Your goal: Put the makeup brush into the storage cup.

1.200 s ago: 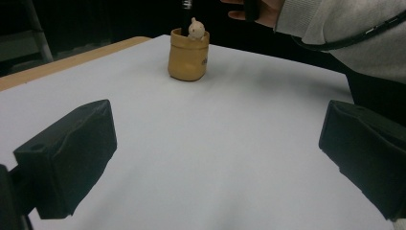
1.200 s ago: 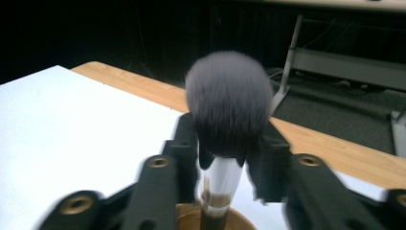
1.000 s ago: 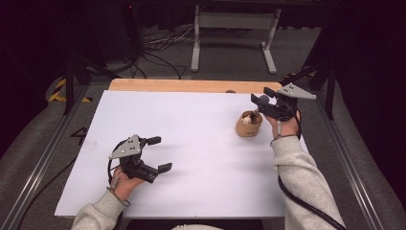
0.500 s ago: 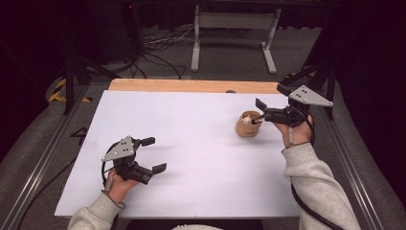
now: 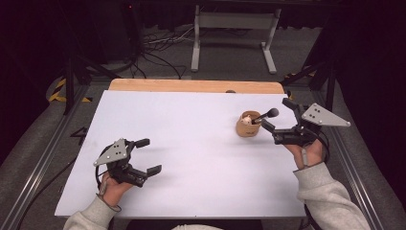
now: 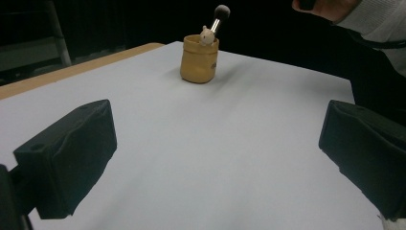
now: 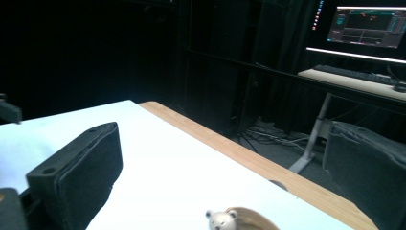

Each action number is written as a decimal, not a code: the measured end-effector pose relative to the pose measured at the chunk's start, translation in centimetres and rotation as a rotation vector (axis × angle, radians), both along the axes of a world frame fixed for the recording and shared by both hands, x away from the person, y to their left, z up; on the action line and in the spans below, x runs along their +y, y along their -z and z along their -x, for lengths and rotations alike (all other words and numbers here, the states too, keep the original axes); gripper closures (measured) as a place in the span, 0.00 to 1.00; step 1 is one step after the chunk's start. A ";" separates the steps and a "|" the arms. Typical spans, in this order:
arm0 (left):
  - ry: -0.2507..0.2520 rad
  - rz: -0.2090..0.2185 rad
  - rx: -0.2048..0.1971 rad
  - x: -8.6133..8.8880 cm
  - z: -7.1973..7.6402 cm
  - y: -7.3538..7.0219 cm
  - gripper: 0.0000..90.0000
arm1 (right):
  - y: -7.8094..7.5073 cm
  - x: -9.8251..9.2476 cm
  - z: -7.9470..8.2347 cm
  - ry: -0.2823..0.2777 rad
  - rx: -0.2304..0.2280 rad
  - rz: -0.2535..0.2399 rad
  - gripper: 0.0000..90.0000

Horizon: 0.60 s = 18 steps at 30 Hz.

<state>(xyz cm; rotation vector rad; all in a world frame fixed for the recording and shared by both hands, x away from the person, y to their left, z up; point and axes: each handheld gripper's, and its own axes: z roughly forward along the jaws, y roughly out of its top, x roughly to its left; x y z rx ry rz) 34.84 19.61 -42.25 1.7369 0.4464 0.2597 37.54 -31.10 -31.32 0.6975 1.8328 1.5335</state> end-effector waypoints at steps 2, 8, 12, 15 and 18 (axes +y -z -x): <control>0.001 0.007 -0.003 0.2 0.1 0.0 0.00 | 0.2 -0.2 0.6 -0.009 0.000 -0.004 0.00; 0.004 0.025 0.005 0.6 0.5 0.2 0.00 | 1.3 -0.8 2.0 -0.026 0.000 0.000 0.00; 0.005 0.030 0.011 0.9 0.6 0.3 0.00 | 1.9 -1.0 2.7 -0.036 0.007 -0.011 0.00; 0.008 0.036 0.021 1.1 0.7 0.4 0.00 | 2.6 -1.1 3.4 -0.056 0.004 -0.014 0.00; 0.008 0.042 0.024 1.2 0.8 0.4 0.00 | 3.5 -1.0 4.1 -0.087 0.004 -0.016 0.00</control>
